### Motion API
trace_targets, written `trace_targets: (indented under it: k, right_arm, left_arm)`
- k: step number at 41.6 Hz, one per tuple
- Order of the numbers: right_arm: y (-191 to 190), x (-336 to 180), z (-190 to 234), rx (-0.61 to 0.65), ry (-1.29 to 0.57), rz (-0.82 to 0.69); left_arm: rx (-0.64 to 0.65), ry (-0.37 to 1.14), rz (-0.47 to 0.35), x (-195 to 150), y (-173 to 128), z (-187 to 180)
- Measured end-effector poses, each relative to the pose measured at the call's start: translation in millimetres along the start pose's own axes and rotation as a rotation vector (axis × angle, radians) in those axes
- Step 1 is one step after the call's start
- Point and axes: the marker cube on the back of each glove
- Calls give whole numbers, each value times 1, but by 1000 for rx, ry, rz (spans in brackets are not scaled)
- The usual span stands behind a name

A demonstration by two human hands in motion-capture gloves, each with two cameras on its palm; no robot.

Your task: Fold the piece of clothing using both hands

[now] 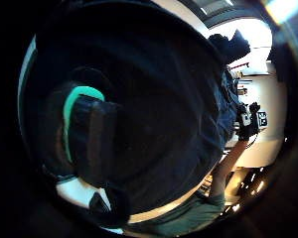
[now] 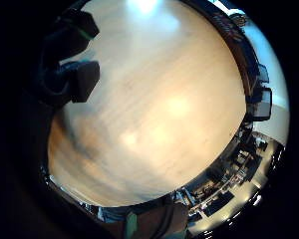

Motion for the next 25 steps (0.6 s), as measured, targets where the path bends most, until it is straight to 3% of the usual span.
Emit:
trace_targets:
  k: [4,8,13,19,25]
  right_arm:
    - [26,-2,-14,-42,10,26]
    - [50,-23,-33,-74,-131,-57]
    - [31,-34,-37,19,-229,-112]
    - [33,-27,-47,-105,-287,-147]
    - [13,-27,-77,111,-345,-148]
  left_arm:
    - [-110,40,-3,11,14,0]
    - [-191,72,-18,22,23,-1]
    - [-196,72,-31,29,21,0]
    - [-169,78,-32,45,13,0]
    - [-182,97,-7,75,5,0]
